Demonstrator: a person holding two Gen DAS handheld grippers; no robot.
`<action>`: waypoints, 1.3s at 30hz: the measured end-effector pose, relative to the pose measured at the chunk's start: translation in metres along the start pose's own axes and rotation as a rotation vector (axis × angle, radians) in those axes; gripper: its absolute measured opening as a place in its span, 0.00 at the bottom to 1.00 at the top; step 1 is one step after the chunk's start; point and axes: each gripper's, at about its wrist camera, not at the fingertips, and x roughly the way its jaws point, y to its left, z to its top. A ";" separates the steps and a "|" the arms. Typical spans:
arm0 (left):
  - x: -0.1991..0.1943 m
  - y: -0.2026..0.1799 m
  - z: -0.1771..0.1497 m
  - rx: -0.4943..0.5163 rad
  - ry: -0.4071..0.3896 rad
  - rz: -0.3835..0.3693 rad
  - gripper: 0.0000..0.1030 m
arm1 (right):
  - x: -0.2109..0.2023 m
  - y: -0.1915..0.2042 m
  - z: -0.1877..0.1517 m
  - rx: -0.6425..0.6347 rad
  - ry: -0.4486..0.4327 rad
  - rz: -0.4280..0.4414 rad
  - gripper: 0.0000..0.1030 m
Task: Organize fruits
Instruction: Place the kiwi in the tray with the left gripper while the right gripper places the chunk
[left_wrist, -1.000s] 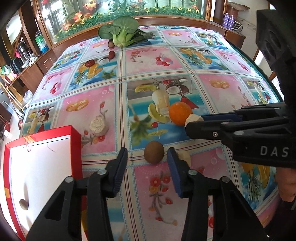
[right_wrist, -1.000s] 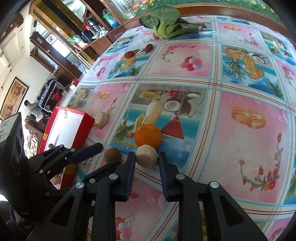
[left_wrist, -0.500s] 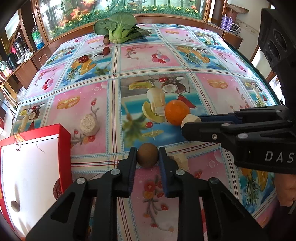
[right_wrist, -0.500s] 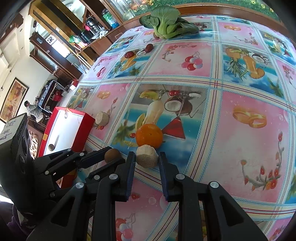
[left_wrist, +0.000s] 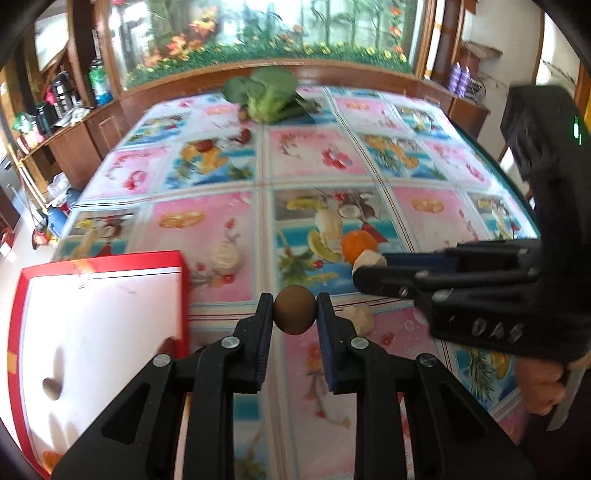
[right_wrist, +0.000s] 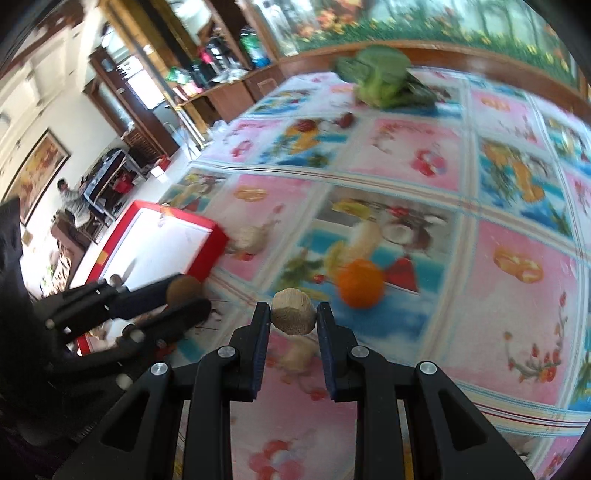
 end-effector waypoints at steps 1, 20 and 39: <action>-0.007 0.006 -0.002 -0.010 -0.014 0.012 0.25 | 0.003 0.010 -0.001 -0.026 -0.017 -0.012 0.24; -0.055 0.144 -0.059 -0.230 -0.059 0.184 0.25 | 0.067 0.150 0.003 -0.147 -0.122 0.074 0.24; -0.045 0.209 -0.082 -0.356 -0.037 0.279 0.25 | 0.104 0.172 -0.005 -0.193 -0.043 0.006 0.24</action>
